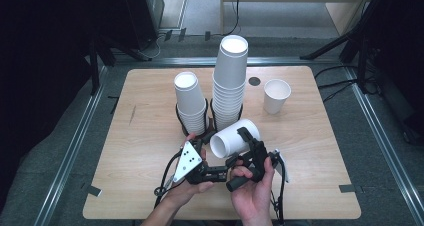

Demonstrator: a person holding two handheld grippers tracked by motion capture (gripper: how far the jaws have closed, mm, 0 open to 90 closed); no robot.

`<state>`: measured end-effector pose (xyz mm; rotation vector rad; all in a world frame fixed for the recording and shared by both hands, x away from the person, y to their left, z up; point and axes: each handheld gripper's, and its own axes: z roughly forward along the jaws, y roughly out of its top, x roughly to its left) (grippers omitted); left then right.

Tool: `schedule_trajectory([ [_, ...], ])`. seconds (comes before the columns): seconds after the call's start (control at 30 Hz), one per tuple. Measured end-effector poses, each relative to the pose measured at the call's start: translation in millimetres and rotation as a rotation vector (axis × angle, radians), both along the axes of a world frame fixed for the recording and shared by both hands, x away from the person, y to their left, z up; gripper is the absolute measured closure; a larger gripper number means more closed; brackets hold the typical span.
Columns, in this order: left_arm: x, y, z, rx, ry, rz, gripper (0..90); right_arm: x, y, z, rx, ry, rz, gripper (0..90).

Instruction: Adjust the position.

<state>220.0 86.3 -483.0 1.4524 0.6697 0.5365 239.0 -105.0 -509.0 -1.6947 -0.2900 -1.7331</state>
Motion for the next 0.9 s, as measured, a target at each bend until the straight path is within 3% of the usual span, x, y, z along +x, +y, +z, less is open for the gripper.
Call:
schedule_trajectory([
  [0.5,0.4,1.9,3.3,0.002,0.001,0.014,8.6,-0.6,-8.5,0.6,-0.031,-0.02,-0.047,15.3],
  [0.9,-0.7,1.6,4.2,0.001,-0.004,0.007,8.8,3.0,-25.1,2.9,-0.102,-0.036,-0.129,15.3],
])
